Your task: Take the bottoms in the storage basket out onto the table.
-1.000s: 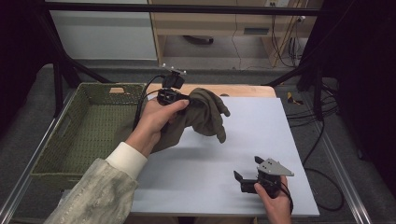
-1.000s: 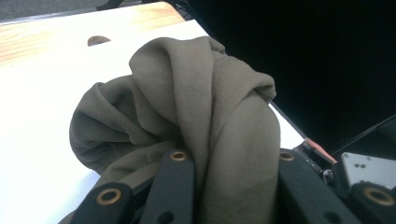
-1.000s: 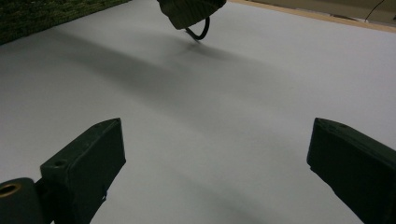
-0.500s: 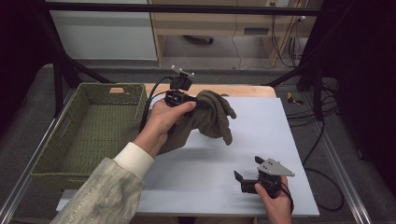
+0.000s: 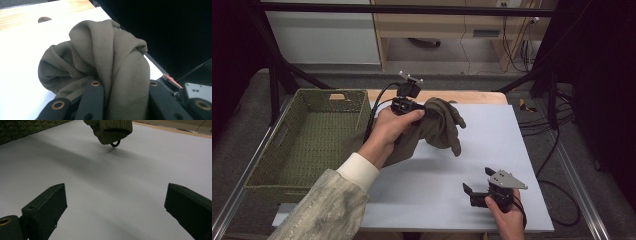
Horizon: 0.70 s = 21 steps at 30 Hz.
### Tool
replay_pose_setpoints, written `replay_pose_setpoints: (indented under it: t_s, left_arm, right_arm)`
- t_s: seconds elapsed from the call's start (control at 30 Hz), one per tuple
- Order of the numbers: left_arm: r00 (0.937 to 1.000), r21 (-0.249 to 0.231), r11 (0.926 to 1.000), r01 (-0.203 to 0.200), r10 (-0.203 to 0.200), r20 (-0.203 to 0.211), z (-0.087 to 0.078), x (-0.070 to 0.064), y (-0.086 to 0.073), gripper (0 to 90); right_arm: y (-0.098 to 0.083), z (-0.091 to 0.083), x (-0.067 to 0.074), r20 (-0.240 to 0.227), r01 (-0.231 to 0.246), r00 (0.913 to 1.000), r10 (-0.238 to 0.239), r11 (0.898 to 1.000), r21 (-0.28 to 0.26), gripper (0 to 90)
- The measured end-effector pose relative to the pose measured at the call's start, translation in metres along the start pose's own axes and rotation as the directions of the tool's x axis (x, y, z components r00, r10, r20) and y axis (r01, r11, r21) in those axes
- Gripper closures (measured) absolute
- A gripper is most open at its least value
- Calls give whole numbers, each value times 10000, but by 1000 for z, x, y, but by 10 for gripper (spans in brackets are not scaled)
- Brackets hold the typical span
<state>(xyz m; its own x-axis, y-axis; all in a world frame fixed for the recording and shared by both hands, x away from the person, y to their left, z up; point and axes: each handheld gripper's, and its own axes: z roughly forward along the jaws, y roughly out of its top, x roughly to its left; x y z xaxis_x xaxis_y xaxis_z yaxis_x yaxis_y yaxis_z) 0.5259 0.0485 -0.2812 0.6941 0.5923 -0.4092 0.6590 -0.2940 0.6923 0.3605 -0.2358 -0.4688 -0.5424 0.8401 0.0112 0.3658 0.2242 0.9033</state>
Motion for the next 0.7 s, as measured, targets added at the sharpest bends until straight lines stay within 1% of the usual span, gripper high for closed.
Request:
replay_pose_setpoints:
  t_s: [0.2, 0.27, 0.3, 0.37, 0.53, 0.7]
  left_arm:
    - [10000, -20, 10000, 0, 0, -48, 4, 0, 3, 779]
    - [10000, -1, 10000, 23, -23, 40, 6, 1, 4, 779]
    - [9999, -12, 10000, 29, -29, 161, 7, 1, 6, 779]
    - [9997, -34, 9999, 113, -112, 224, 10, 3, 7, 779]
    - [9999, 137, 9999, -13, 11, 150, 17, 1, 8, 779]
    - [9997, 99, 9999, 87, -89, 207, 23, 3, 8, 778]
  right_arm:
    - [0, 0, 0, 0, -9, 10000, 9, 10000, -9, 45]
    - [0, 0, 0, -14, -8, 10000, 8, 10000, -30, 45]
    - [0, -1, 0, -27, -5, 10000, 5, 10000, -51, 45]
    - [0, -1, 0, -32, 30, 10000, -31, 10000, -64, 44]
    - [1, -1, 1, -35, 88, 10000, -88, 9999, -70, 44]
    - [1, -1, 0, -46, 93, 9999, -93, 9999, -65, 44]
